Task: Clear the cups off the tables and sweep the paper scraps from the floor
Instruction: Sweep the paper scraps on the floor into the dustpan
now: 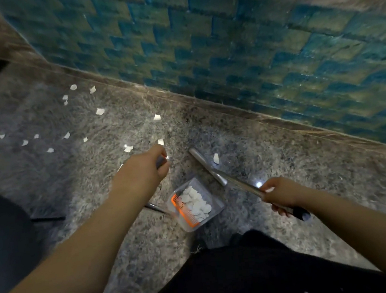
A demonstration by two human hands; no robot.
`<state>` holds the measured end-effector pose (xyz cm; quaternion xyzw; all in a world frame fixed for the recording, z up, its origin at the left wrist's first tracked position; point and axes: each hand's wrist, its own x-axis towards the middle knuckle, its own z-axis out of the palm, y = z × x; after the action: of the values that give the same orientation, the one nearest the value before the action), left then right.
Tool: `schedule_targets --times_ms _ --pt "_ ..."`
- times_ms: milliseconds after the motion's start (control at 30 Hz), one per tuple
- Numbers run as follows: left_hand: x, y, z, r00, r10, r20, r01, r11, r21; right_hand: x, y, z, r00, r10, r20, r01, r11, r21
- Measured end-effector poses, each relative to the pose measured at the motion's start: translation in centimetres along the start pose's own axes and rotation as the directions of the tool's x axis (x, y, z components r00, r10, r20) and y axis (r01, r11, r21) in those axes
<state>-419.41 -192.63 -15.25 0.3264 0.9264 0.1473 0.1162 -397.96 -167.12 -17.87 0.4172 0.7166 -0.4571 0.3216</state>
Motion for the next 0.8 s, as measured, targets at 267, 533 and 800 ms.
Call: schedule_targets --times_ms 267,533,800 --pt "4.2 2.7 -0.4 0.998 0.063 -0.029 -0.064 0.997 -0.042 2.2 -1.8 -3.0 0.995 -0.049 -0.082 0.055 0.996 0.066" --pt "12.0 6.8 2.7 0.998 0.031 0.047 -0.029 0.998 -0.055 7.7 -3.3 -10.6 0.997 -0.042 -0.058 0.043 0.999 0.008" --pt "17.3 8.1 2.9 0.998 -0.059 -0.029 0.061 0.996 0.061 13.4 -5.3 -15.9 0.999 -0.030 0.035 0.036 0.982 -0.188"
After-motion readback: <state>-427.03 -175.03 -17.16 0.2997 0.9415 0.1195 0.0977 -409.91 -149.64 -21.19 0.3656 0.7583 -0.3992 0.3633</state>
